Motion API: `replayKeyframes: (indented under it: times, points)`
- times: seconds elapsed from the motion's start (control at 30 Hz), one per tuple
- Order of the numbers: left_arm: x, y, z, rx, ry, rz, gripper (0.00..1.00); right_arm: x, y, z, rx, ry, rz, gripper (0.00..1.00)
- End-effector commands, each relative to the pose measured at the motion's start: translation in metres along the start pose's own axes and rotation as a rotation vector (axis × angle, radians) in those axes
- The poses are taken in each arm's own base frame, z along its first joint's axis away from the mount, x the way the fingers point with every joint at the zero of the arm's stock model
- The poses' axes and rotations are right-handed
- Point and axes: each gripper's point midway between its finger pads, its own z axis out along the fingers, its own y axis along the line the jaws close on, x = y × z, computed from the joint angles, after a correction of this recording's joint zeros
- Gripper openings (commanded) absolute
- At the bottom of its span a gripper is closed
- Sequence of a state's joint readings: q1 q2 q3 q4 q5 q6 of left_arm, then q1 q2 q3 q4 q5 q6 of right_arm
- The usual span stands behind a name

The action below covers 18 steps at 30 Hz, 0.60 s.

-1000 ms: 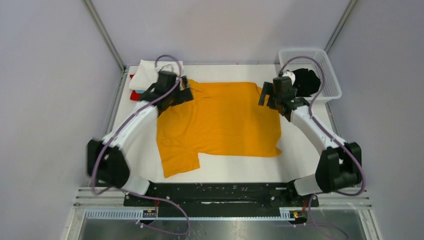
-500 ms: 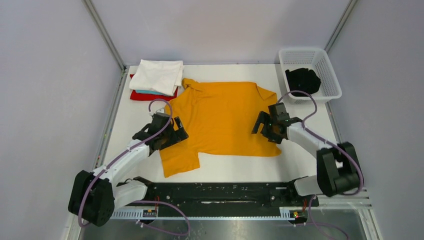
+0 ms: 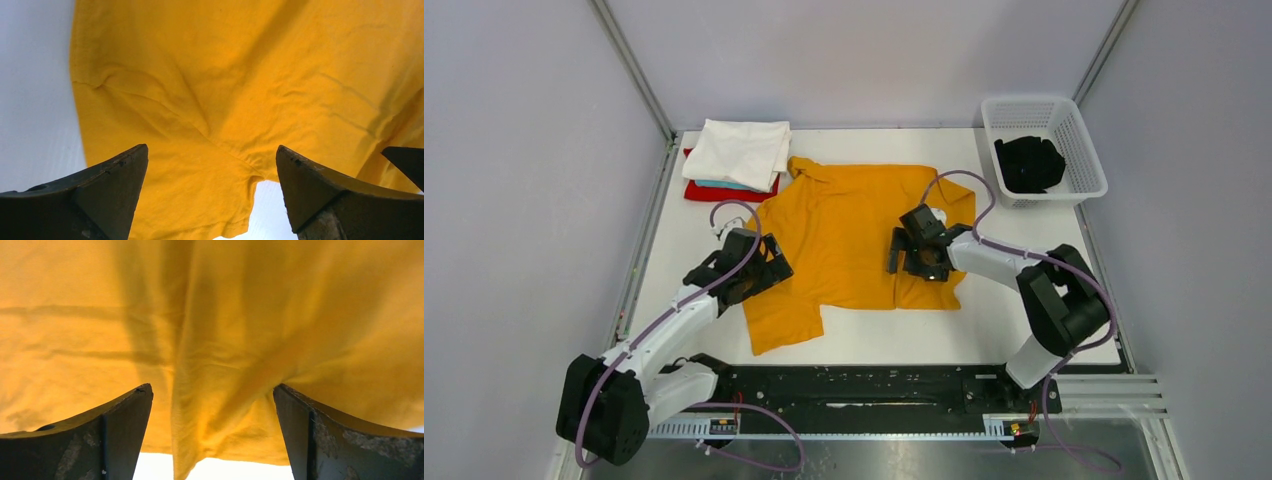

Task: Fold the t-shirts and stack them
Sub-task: Flatten out the tshirt

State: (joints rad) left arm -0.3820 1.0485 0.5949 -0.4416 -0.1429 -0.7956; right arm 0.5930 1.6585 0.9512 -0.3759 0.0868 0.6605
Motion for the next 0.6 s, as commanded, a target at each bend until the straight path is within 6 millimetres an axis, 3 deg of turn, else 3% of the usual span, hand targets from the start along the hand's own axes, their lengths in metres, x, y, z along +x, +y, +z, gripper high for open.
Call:
replayKeyframes:
  times: [0.0, 0.1, 0.23, 0.4, 0.57]
  points:
    - [-0.013, 0.007, -0.013, -0.034, -0.059, -0.037, 0.99, -0.013, -0.047, -0.032, 0.183, -0.130, 0.041, 0.99]
    - [-0.012, 0.011, -0.019, -0.043, -0.064, -0.041, 0.99, 0.003, -0.086, -0.036, 0.215, -0.102, 0.164, 0.99]
    - [-0.009, 0.010, -0.022, -0.023, -0.056, -0.056, 0.99, 0.010, -0.117, -0.036, 0.156, -0.107, 0.322, 1.00]
    - [-0.002, 0.019, -0.029, -0.056, -0.037, -0.067, 0.99, 0.006, -0.136, -0.058, 0.178, -0.218, 0.359, 1.00]
    - [0.018, 0.044, -0.045, -0.138, 0.015, -0.118, 0.99, 0.000, -0.147, -0.079, 0.192, -0.317, 0.379, 0.99]
